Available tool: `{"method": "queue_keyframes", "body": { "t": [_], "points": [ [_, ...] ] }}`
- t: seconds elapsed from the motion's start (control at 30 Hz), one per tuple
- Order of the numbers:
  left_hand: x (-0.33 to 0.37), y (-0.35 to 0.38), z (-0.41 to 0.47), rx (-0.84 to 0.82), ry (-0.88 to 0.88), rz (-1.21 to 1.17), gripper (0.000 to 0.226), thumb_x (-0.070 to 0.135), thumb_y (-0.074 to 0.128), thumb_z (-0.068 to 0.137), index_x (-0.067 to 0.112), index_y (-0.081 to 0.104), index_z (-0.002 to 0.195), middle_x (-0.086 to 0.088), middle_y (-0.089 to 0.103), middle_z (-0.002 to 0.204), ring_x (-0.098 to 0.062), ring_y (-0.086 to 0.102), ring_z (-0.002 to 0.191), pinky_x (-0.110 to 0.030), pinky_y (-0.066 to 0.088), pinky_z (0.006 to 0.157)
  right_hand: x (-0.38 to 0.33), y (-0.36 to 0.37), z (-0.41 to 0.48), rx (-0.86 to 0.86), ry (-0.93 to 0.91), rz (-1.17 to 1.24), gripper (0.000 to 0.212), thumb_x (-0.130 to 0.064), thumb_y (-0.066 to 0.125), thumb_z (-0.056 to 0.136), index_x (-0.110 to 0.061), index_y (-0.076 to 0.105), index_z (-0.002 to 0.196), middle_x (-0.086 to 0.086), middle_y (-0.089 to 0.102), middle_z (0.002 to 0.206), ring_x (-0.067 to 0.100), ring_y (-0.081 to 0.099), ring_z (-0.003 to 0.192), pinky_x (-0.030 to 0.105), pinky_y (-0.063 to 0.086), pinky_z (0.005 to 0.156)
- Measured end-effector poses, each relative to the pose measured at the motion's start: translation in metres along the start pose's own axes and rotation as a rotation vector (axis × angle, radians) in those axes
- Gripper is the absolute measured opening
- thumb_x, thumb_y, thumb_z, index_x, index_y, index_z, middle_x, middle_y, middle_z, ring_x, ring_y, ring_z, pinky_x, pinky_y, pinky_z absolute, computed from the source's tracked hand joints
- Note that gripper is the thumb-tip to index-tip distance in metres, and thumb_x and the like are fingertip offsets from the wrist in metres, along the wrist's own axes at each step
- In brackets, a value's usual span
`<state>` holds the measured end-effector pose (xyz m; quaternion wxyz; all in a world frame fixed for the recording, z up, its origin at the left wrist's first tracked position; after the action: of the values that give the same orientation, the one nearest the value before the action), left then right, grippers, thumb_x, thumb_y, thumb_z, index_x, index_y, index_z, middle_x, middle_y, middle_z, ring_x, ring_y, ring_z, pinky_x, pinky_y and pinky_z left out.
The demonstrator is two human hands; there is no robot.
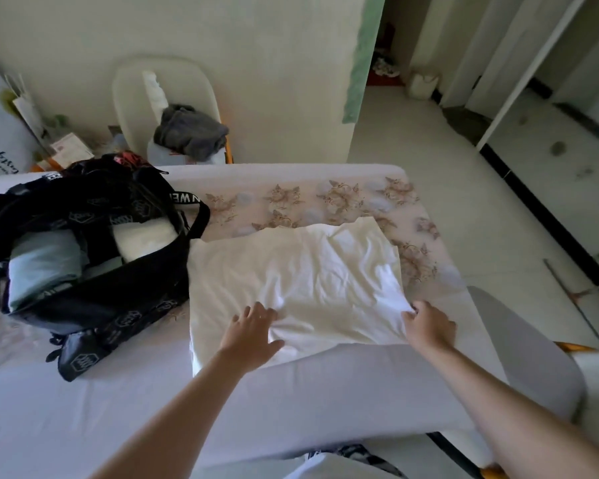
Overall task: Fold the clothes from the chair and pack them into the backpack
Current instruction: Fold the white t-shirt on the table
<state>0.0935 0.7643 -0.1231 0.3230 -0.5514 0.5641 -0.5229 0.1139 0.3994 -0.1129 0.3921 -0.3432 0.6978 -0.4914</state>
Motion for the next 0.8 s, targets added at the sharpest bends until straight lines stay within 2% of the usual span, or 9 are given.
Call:
{"method": "queue_keyframes", "body": {
  "t": [0.07,0.13,0.2,0.3,0.37,0.53,0.6,0.7,0.8],
  "points": [
    [0.02,-0.003,0.002,0.11,0.138,-0.021,0.047,0.057,0.067,0.073,0.031,0.053,0.11,0.007,0.049,0.111,-0.019,0.053,0.106,-0.034,0.044,0.086,0.003,-0.001,0.001,0.009,-0.026,0.168,0.027,-0.034,0.049,0.089,-0.018,0.047,0.067,0.003,0.059,0.073,0.034,0.057,0.084,0.038,0.034,0.082],
    [0.033,0.007,0.002,0.098,0.232,0.019,0.048,0.058,0.072,0.064,0.033,0.049,0.097,0.01,0.051,0.101,-0.016,0.054,0.098,-0.033,0.046,0.079,0.006,-0.01,0.001,0.063,-0.05,0.3,0.026,-0.032,0.046,0.09,-0.018,0.042,0.068,0.003,0.058,0.071,0.032,0.052,0.078,0.038,0.033,0.083],
    [0.036,0.016,0.001,0.072,0.242,0.041,0.048,0.053,0.08,0.062,0.033,0.049,0.094,0.01,0.053,0.097,-0.017,0.057,0.093,-0.033,0.049,0.074,0.022,-0.017,0.004,0.112,-0.004,0.25,0.022,-0.03,0.038,0.089,-0.018,0.053,0.079,0.01,0.064,0.084,0.034,0.054,0.088,0.039,0.033,0.086],
    [0.03,0.015,-0.004,0.111,0.237,0.003,0.046,0.039,0.09,0.056,0.031,0.053,0.083,0.011,0.056,0.083,-0.02,0.063,0.079,-0.031,0.051,0.063,0.053,-0.005,0.006,-0.058,0.086,-0.092,0.033,-0.026,0.037,0.098,-0.016,0.066,0.11,0.013,0.064,0.117,0.033,0.052,0.113,0.039,0.036,0.093],
    [0.029,0.016,-0.007,0.143,0.262,-0.02,0.039,0.029,0.093,0.053,0.03,0.06,0.075,0.011,0.059,0.073,-0.02,0.064,0.069,-0.029,0.051,0.058,0.057,0.004,0.002,-0.133,0.038,-0.201,0.035,-0.03,0.04,0.098,-0.017,0.068,0.114,0.011,0.064,0.119,0.033,0.052,0.114,0.038,0.04,0.092],
    [0.024,0.007,-0.017,0.187,0.202,-0.228,0.015,0.014,0.071,0.078,0.028,0.066,0.081,0.007,0.061,0.078,-0.02,0.063,0.068,-0.029,0.05,0.055,0.023,-0.003,-0.004,0.008,-0.062,-0.139,0.037,-0.042,0.041,0.096,-0.017,0.069,0.102,0.009,0.067,0.107,0.032,0.056,0.105,0.039,0.039,0.087],
    [0.029,0.007,-0.023,0.07,0.244,-0.175,0.018,0.013,0.064,0.079,0.029,0.065,0.085,0.012,0.06,0.082,-0.016,0.063,0.073,-0.024,0.046,0.06,0.029,-0.002,-0.006,-0.008,-0.014,-0.246,0.037,-0.038,0.038,0.097,-0.018,0.067,0.111,0.008,0.065,0.115,0.03,0.054,0.11,0.039,0.037,0.09],
    [0.041,0.021,-0.029,-0.298,0.298,-0.021,0.021,0.018,0.055,0.085,0.033,0.061,0.099,0.019,0.058,0.092,-0.007,0.058,0.089,-0.021,0.042,0.075,0.049,0.006,-0.007,-0.147,0.069,-0.404,0.039,-0.039,0.042,0.095,-0.02,0.061,0.123,0.006,0.058,0.126,0.028,0.049,0.12,0.04,0.034,0.096],
    [0.048,0.014,-0.009,-0.247,0.213,-0.067,0.017,0.035,0.056,0.088,0.035,0.062,0.104,0.018,0.064,0.097,-0.006,0.06,0.093,-0.022,0.045,0.078,0.04,0.006,-0.002,-0.133,0.004,-0.386,0.05,-0.038,0.058,0.085,-0.019,0.047,0.13,0.009,0.049,0.132,0.029,0.044,0.123,0.041,0.036,0.097]
  ]
}}
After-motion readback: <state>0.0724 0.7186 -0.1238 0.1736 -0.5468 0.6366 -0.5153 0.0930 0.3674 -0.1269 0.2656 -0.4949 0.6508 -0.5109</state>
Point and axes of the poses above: each hand's wrist, its own z-axis towards the middle knuckle, its own y-axis out of the palm, x = y × z, the point moved 7 cm from there along z, towards the middle knuckle
